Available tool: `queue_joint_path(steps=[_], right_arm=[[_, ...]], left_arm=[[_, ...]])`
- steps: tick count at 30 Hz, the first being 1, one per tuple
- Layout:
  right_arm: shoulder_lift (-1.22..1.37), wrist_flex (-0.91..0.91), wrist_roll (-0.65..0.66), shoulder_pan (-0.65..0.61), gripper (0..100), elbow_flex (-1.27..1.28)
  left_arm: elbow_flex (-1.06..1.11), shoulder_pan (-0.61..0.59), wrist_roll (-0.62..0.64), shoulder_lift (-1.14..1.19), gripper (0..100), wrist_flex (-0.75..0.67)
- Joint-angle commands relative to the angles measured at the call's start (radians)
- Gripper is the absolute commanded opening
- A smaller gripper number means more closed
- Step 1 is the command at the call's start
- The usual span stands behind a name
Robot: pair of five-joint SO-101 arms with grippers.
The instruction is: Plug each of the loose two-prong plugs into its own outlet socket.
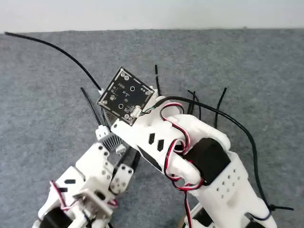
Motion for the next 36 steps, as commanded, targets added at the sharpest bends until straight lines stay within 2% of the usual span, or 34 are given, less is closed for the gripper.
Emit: queue_joint_path(steps=[1, 4, 14, 22, 28, 30, 36], right_arm=[[-0.085, 0.033, 0.009, -0.005, 0.8, -0.063], [-0.147, 0.054, 0.008, -0.005, 0.8, -0.060], [-0.246, 0.229, 0.008, -0.001, 0.8, -0.055], [-0.248, 0.219, 0.008, 0.001, 0.8, -0.052], [-0.208, 0.139, 0.048, 0.010, 0.8, -0.038], [-0.194, 0.139, 0.054, 0.024, 0.8, -0.038], [-0.189, 0.147, 0.051, 0.035, 0.8, -0.038]], left_arm=[[0.068, -0.109, -0.012, -0.015, 2, -0.140], [0.122, -0.138, -0.012, -0.014, 2, -0.190], [0.147, -0.141, -0.011, -0.015, 2, -0.181], [0.120, -0.129, 0.066, -0.017, 2, -0.071], [-0.007, 0.035, 0.058, -0.017, 2, 0.141], [-0.061, 0.051, 0.057, -0.017, 2, 0.189], [-0.145, 0.052, 0.058, -0.017, 2, 0.186]])
